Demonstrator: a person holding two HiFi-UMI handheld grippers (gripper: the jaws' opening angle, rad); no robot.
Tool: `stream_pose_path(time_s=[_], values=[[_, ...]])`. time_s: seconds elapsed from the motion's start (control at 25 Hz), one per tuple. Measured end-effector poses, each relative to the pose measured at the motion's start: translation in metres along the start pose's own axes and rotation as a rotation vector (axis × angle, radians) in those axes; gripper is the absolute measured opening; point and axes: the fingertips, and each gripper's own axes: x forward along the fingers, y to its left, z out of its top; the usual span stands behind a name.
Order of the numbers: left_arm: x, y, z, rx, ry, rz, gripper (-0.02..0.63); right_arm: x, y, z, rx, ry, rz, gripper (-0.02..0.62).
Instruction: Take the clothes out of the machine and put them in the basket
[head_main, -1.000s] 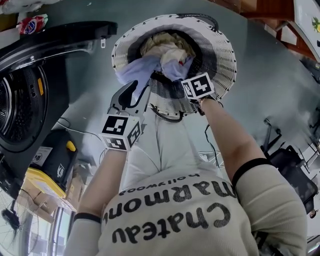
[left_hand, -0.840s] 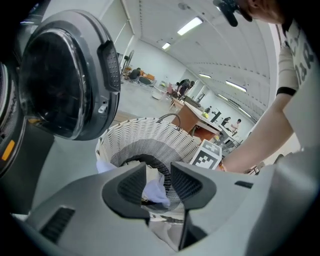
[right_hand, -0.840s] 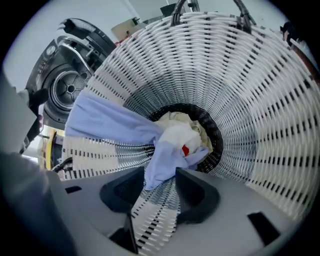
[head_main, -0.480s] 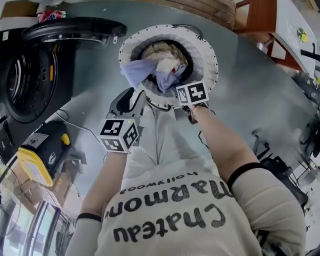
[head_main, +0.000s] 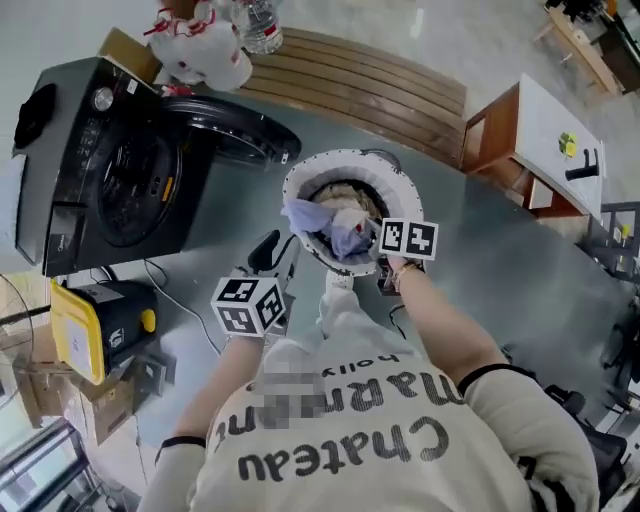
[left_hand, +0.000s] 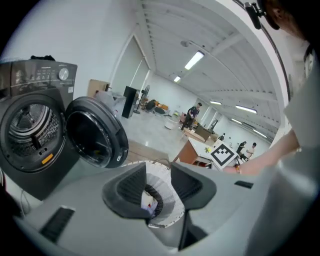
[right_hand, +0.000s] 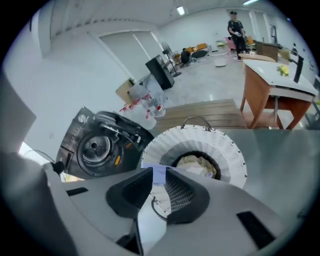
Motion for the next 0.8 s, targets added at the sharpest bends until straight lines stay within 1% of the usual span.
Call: stream_pose_path(time_s=[0.08,0.16,0.24,0.32,0.36,0.4,0.48,0.52,0.64,0.72,0.8], values=[[-0.021,-0.010,0.014,0.003,-0.042,-0.011,0.146,-0.021,0.019,0.003,0.057,-0.057,0.036,0.096],[-0.043,-0.019,0.027,0.004,-0.096,-0.024,0.140,-0.041,0.037,0.007,0.084,-0.115,0.067,0.087],[-0.068,-0.028,0.039,0.003,-0.156,-0.026,0.126,-0.066,0.056,0.015,0.087,-0.189,0.108,0.078],[-0.093,-0.036,0.050,-0.002,-0.219,-0.024,0.116,-0.095,0.082,0.025,0.081,-0.268,0.178,0.067],[-0.105,-0.039,0.057,-0.004,-0.252,-0.023,0.097,-0.109,0.098,0.030,0.068,-0.302,0.218,0.067],[-0.117,-0.042,0.063,-0.005,-0.286,-0.021,0.082,-0.122,0.116,0.035,0.040,-0.334,0.258,0.066],[-0.140,-0.047,0.077,-0.008,-0.350,-0.026,0.072,-0.149,0.156,0.049,-0.057,-0.407,0.330,0.061],[-0.151,-0.051,0.082,-0.011,-0.371,-0.038,0.055,-0.164,0.177,0.053,-0.115,-0.443,0.362,0.060],[-0.187,-0.067,0.090,-0.007,-0.415,-0.070,0.038,-0.211,0.230,0.053,-0.254,-0.536,0.437,0.060],[-0.209,-0.076,0.099,0.013,-0.456,-0.070,0.030,-0.241,0.262,0.055,-0.304,-0.596,0.494,0.058],[-0.229,-0.084,0.106,0.040,-0.479,-0.057,0.021,-0.270,0.289,0.053,-0.333,-0.648,0.550,0.055]])
